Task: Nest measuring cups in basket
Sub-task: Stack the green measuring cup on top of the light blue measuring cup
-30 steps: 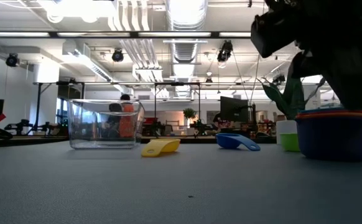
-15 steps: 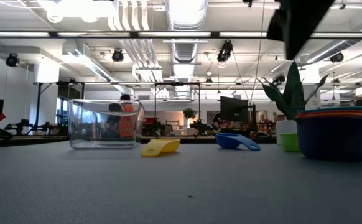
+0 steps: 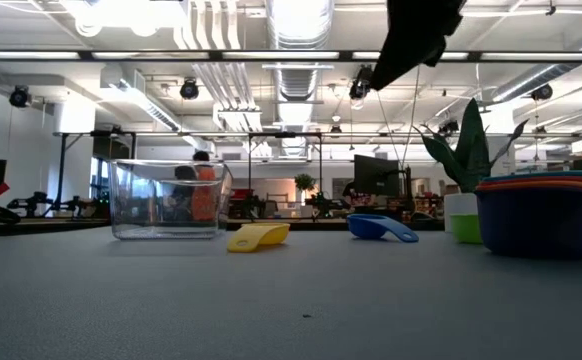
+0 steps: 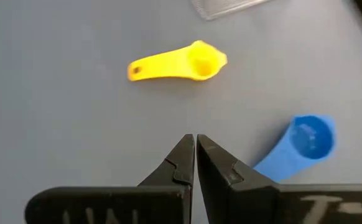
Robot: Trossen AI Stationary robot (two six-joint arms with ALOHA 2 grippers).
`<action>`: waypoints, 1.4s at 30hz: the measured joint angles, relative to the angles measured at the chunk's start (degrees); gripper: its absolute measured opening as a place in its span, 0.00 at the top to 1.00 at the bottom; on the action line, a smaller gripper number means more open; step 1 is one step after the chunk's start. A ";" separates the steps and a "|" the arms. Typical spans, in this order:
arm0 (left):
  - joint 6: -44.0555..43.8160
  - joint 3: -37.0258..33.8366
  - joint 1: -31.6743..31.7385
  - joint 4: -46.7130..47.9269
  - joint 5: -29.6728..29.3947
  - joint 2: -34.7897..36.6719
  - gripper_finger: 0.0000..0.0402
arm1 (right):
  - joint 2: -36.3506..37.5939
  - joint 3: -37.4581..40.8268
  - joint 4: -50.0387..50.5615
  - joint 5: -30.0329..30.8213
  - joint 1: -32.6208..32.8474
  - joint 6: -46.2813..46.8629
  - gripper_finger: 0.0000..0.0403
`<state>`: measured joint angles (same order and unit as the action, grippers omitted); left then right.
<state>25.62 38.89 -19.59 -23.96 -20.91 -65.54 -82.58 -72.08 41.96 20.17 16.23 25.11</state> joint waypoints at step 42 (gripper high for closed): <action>3.40 -0.02 -0.09 11.73 -0.09 7.84 1.00 | 17.10 23.07 3.49 -4.53 -4.28 20.49 0.98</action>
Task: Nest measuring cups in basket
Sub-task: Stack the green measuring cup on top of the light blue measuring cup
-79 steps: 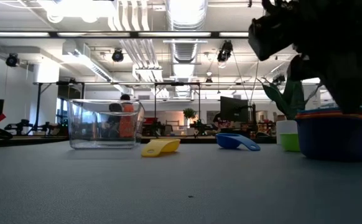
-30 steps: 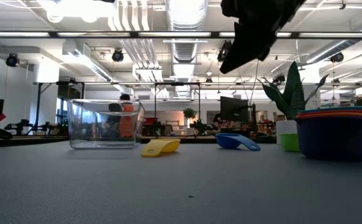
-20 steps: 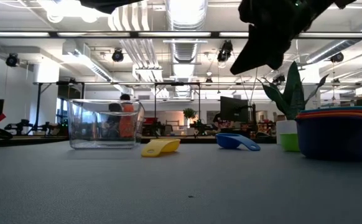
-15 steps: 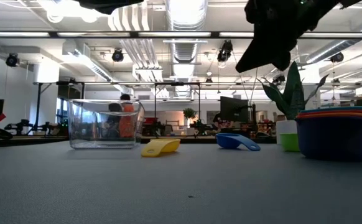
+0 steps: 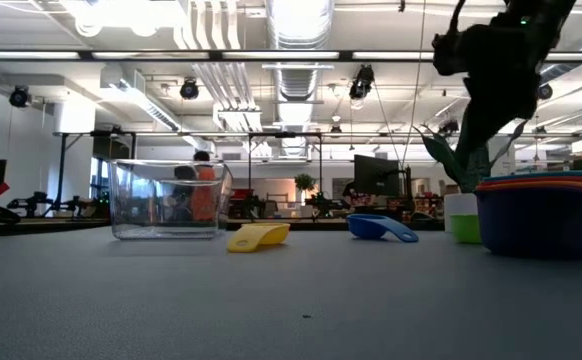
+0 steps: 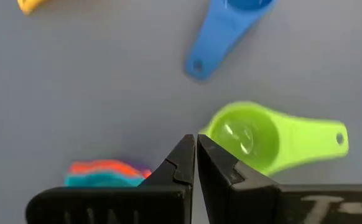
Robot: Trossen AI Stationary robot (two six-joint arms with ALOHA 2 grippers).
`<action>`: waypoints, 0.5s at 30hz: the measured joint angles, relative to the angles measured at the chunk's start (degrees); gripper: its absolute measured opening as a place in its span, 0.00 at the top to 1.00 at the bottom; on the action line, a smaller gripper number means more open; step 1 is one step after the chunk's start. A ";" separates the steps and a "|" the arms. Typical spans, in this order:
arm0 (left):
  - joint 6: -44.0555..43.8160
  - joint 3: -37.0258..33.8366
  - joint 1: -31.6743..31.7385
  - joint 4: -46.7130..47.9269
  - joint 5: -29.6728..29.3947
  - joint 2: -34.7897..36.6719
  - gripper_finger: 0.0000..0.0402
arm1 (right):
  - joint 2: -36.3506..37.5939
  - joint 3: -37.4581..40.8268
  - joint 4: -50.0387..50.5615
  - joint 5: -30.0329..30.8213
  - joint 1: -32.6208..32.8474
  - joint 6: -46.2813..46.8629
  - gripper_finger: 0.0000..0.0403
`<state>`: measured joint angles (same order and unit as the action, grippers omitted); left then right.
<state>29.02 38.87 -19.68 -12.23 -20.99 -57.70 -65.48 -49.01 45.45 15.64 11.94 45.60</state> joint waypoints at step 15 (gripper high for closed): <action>7.85 0.00 0.02 0.28 -0.04 2.70 1.00 | -0.28 -1.12 9.31 -5.20 -2.48 -13.91 0.79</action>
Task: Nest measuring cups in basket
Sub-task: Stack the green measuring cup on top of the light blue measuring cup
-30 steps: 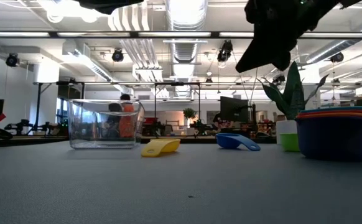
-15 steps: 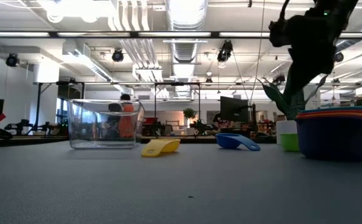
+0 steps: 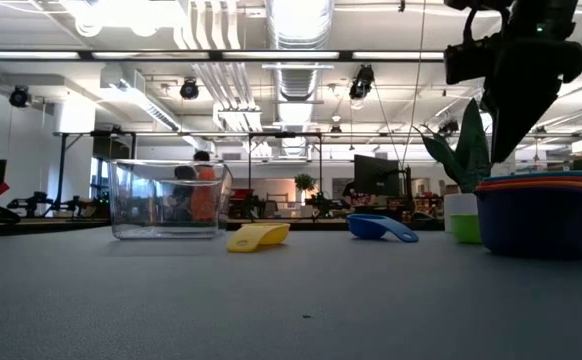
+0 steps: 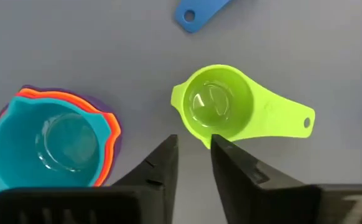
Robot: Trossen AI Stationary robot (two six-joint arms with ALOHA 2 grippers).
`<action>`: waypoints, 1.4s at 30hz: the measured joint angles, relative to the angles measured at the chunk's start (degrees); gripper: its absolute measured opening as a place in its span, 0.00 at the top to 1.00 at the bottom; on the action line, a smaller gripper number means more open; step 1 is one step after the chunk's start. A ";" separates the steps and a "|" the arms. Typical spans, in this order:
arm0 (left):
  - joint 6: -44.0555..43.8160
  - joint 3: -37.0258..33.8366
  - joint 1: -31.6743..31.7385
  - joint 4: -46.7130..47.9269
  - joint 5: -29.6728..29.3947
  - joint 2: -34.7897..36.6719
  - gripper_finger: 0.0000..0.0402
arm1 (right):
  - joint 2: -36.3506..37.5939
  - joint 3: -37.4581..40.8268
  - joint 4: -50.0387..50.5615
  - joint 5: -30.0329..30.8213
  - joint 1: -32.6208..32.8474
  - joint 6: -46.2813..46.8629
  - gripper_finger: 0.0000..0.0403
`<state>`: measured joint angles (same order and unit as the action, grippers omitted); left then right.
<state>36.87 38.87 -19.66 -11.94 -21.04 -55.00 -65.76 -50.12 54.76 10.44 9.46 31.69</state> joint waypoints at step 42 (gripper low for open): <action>1.21 0.00 0.17 0.26 -0.61 0.00 1.00 | -12.51 1.11 -1.46 0.12 -0.62 -29.45 0.54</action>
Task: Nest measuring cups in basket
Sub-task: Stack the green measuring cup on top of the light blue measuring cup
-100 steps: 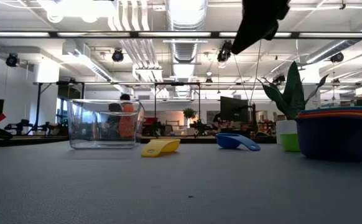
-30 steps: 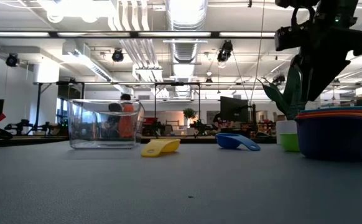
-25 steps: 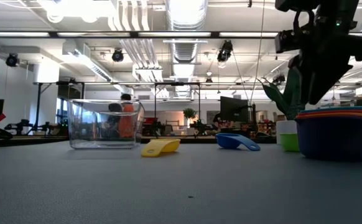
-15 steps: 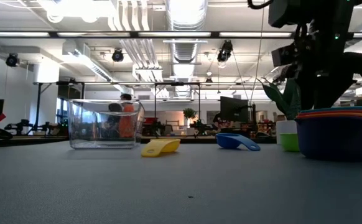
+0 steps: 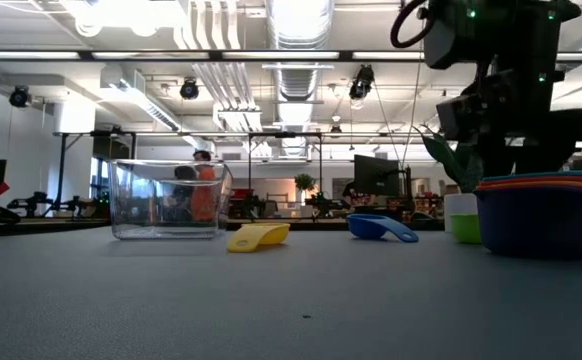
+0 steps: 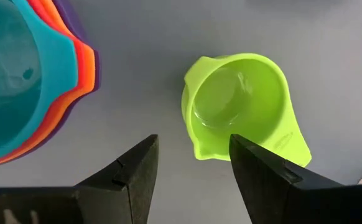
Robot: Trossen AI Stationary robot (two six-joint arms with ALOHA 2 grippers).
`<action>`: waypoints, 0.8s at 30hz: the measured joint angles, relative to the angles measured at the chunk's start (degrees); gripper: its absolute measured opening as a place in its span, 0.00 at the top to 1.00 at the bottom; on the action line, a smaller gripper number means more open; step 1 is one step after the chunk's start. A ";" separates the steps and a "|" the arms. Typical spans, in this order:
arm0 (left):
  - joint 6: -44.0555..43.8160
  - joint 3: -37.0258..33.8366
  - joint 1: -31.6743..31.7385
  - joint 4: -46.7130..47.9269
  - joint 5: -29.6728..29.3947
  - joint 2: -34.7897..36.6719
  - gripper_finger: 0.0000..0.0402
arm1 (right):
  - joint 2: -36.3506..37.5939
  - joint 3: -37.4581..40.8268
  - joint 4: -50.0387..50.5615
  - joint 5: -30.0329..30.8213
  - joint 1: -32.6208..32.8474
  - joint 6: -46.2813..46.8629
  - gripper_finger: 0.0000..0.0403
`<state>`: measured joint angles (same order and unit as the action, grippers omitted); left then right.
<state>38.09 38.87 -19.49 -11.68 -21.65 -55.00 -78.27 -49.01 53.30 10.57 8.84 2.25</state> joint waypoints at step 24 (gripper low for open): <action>0.00 0.00 0.00 0.09 -0.02 -0.02 1.00 | -5.87 0.00 -1.53 -0.50 -0.04 -1.65 0.93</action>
<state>38.09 38.87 -19.49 -11.60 -21.67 -55.02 -84.13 -49.01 51.77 10.06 8.80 0.60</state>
